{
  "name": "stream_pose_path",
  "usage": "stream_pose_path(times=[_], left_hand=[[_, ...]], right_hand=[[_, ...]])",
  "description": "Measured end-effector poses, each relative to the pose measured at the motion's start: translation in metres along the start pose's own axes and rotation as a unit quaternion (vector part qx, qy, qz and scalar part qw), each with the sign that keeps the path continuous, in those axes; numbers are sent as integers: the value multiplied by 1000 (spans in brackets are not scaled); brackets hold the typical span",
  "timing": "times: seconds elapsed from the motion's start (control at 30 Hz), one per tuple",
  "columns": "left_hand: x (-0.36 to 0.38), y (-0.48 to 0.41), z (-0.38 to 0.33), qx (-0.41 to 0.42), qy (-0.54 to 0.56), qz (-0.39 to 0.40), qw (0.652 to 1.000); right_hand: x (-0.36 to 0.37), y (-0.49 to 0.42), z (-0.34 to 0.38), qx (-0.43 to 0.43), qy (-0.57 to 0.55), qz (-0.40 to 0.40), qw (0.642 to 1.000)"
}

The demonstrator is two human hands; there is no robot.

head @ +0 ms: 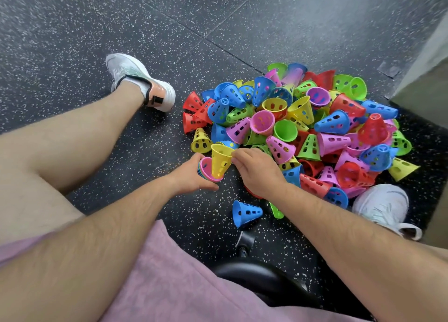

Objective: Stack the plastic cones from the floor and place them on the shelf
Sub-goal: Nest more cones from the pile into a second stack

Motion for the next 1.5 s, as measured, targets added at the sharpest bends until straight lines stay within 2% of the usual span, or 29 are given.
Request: stream_pose_path(times=[0.1, 0.17, 0.23, 0.37, 0.43, 0.73, 0.9, 1.0, 1.07, 1.17, 1.23, 1.3, 1.4, 1.5], left_hand=[[7, 0, -5, 9, 11, 3, 1000], [12, 0, -7, 20, 28, 4, 999], [14, -1, -7, 24, 32, 10, 999], [16, 1, -6, 7, -16, 39, 999], [19, 3, -3, -6, -39, 56, 998], [22, 11, 1, -37, -71, 96, 992], [23, 13, -2, -40, -70, 94, 992], [20, 13, -3, -42, -76, 81, 993], [13, 12, -5, -41, -78, 61, 994], [2, 8, -9, -36, -57, 19, 998], [-4, 7, -11, -32, -41, -1, 999], [-6, 6, -14, -27, -29, -12, 999], [-3, 7, -20, -22, -19, -6, 1000], [4, 7, -27, -14, -19, 6, 1000]], right_hand=[[2, 8, 1, -47, 2, 24, 999], [6, 14, 4, -70, -9, 74, 995], [8, 21, 6, -72, -12, 120, 990], [5, 31, -3, -44, -1, 146, 988], [8, 38, -8, -58, 10, 165, 985], [32, 58, -6, -173, 81, 304, 933], [40, 57, -3, -187, 117, 324, 920], [40, 54, -4, -182, 109, 287, 934], [37, 51, -8, -161, 101, 229, 955], [22, 43, -14, -73, 48, 121, 989], [9, 34, -17, -8, 13, 46, 999], [-1, 24, -21, 51, -31, -14, 998], [-12, 12, -26, 127, -92, -60, 986], [-14, 5, -26, 182, -142, -70, 970]])
Point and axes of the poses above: each hand's wrist, its own y-axis away from the middle knuckle, its own x-axis out of the palm, z = x × y, the point moved 3 cm from there along -y, towards the middle knuckle, and after that the axes turned 12 degrees about y, right-handed, at the moved point
